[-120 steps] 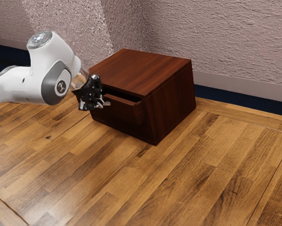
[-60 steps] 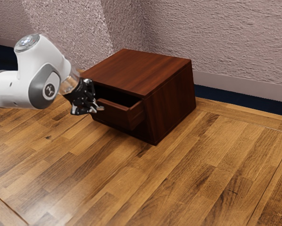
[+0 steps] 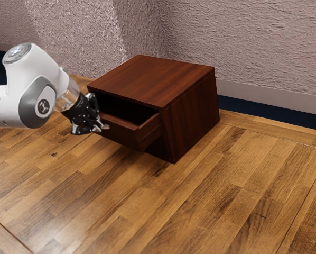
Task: Pull the drawer handle with one arm to open the drawer
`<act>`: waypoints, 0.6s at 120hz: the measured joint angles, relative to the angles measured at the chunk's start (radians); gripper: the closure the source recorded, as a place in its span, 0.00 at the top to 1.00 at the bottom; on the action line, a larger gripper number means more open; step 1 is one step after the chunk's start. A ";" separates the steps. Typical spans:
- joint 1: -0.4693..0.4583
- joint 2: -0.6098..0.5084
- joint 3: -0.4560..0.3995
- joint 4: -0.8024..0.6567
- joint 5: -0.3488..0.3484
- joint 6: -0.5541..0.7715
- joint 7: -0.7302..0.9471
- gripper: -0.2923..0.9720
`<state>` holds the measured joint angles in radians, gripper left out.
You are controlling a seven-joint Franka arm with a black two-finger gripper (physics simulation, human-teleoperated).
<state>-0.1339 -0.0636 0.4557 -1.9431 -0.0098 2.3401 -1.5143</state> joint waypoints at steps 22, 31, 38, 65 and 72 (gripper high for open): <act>-0.009 -0.023 0.019 -0.023 0.012 0.004 0.000 0.20; -0.008 -0.038 0.024 -0.037 0.015 0.004 0.000 0.19; -0.006 -0.048 0.027 -0.047 0.017 0.004 0.000 0.19; 0.002 -0.083 0.032 -0.084 0.022 0.004 -0.001 0.19; 0.004 -0.090 0.032 -0.091 0.024 0.005 -0.001 0.19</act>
<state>-0.1300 -0.1534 0.4877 -2.0341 0.0140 2.3453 -1.5150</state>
